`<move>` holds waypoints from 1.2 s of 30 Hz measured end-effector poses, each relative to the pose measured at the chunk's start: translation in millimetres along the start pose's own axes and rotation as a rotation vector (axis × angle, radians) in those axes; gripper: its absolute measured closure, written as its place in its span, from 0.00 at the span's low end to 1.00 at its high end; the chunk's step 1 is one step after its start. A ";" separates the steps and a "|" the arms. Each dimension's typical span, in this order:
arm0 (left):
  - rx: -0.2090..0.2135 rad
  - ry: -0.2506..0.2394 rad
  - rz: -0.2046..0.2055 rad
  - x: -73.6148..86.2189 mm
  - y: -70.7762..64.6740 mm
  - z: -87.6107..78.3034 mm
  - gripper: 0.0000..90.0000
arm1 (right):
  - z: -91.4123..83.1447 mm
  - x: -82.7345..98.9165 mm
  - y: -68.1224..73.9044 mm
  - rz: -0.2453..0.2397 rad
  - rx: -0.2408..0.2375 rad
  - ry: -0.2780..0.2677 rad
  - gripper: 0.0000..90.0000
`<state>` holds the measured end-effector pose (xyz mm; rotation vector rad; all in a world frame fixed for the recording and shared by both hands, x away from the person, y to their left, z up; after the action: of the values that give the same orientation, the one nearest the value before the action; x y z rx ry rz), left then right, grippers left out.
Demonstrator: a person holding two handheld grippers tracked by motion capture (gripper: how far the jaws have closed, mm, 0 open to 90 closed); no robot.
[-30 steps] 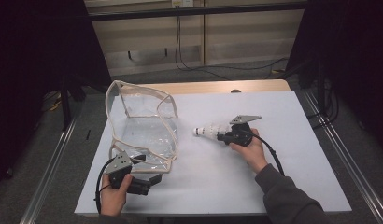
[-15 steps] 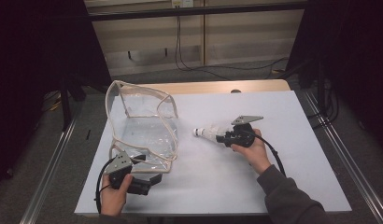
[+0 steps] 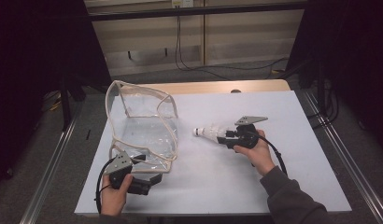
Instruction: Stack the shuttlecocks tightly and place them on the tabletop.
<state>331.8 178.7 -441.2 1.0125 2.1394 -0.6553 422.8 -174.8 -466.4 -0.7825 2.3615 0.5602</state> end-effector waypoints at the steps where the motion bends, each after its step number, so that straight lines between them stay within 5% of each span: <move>1: -0.001 0.001 -0.003 0.0 -0.2 0.0 0.01 | -0.3 0.1 0.6 -0.006 0.002 0.001 0.58; 17: -0.001 0.000 -0.003 -0.1 -0.2 0.1 0.01 | 4.3 -2.5 8.8 0.047 -0.045 -0.014 0.19; 36: 0.004 -0.003 -0.003 0.4 0.0 0.0 0.01 | 21.6 -7.5 15.6 0.050 -0.022 -0.001 0.21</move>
<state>331.6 178.9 -441.5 1.0097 2.1386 -0.6621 426.3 -148.6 -474.5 -0.7344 2.3833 0.6084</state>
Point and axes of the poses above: each handheld gripper's, and its own axes: z roughly forward along the jaws, x roughly out of its underside, y roughly to its left, the point moved 4 cm from there along z, roughly forward along the jaws, and after that the axes turned 15 degrees about y, right-handed, at the moved point
